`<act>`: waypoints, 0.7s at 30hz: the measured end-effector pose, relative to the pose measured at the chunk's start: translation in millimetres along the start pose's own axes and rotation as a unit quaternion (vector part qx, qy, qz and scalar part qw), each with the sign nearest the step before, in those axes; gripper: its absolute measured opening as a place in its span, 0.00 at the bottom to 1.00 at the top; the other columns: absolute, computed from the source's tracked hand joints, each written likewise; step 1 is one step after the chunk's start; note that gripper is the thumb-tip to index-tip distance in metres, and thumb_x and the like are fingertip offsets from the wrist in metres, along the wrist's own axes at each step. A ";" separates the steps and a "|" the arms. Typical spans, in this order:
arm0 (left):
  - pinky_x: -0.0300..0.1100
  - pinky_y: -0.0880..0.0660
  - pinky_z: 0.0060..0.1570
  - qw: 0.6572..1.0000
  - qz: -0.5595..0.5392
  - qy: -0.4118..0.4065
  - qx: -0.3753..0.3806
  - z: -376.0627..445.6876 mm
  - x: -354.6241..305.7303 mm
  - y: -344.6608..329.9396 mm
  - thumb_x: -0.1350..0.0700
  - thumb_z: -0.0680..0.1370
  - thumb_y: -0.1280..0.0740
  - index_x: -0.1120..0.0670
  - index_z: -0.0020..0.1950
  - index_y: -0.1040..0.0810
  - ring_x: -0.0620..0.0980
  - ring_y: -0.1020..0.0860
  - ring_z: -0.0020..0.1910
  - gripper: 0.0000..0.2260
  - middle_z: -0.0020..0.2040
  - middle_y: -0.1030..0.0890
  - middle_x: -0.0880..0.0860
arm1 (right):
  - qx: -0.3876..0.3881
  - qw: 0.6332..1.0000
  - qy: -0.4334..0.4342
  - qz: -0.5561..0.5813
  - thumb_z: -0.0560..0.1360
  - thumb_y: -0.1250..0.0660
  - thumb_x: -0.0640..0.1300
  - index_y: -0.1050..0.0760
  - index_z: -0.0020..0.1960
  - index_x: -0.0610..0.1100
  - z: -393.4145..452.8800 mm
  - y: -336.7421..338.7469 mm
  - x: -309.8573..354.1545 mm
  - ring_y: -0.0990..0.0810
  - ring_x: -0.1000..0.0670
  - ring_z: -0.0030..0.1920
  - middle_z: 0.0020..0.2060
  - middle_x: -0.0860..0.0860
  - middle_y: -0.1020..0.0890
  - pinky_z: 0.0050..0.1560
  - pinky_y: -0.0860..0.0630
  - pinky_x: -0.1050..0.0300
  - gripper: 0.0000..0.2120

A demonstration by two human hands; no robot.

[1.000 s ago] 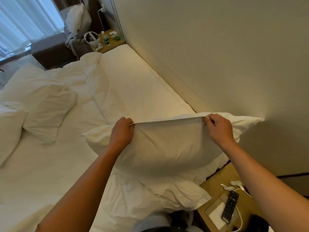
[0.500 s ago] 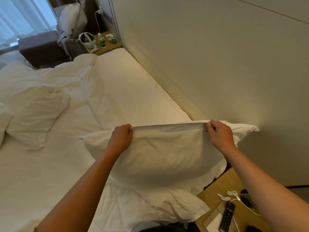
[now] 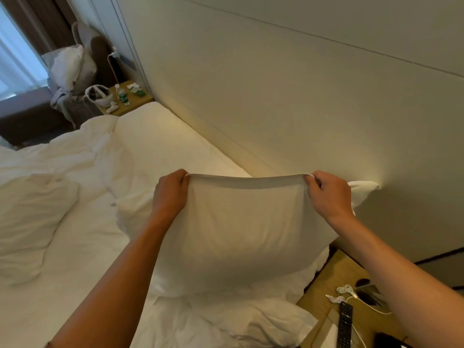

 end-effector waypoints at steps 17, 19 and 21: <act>0.47 0.26 0.48 0.998 0.002 -0.057 0.029 81.3 -66.3 -71.0 0.53 0.84 0.41 0.54 0.55 0.17 0.57 0.19 0.48 0.13 0.52 0.15 0.56 | -0.025 0.996 -0.086 -0.019 0.84 0.38 0.51 0.23 0.35 0.44 -32.9 51.5 -22.3 0.22 0.46 0.36 0.32 0.49 0.19 0.43 0.21 0.45 0.20; 0.47 0.25 0.49 0.998 0.011 -0.059 0.035 88.3 -57.0 -72.2 0.53 0.85 0.41 0.54 0.57 0.17 0.58 0.18 0.50 0.13 0.53 0.15 0.56 | -0.012 0.996 -0.092 -0.018 0.84 0.38 0.51 0.23 0.36 0.43 -36.5 37.3 -19.9 0.21 0.46 0.36 0.32 0.49 0.19 0.43 0.21 0.45 0.21; 0.48 0.24 0.50 0.997 0.014 -0.063 0.040 99.2 -48.4 -71.0 0.53 0.85 0.41 0.54 0.58 0.17 0.57 0.18 0.51 0.14 0.54 0.15 0.56 | -0.007 0.995 -0.095 -0.011 0.84 0.38 0.51 0.23 0.36 0.42 -36.2 25.3 -15.9 0.22 0.46 0.35 0.32 0.47 0.19 0.42 0.22 0.44 0.21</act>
Point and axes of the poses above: each hand's wrist, its own z-axis towards the middle knuckle, its own y-axis out of the back of the hand, x = y × z, the point moved 6 cm from there along z, towards the middle knuckle
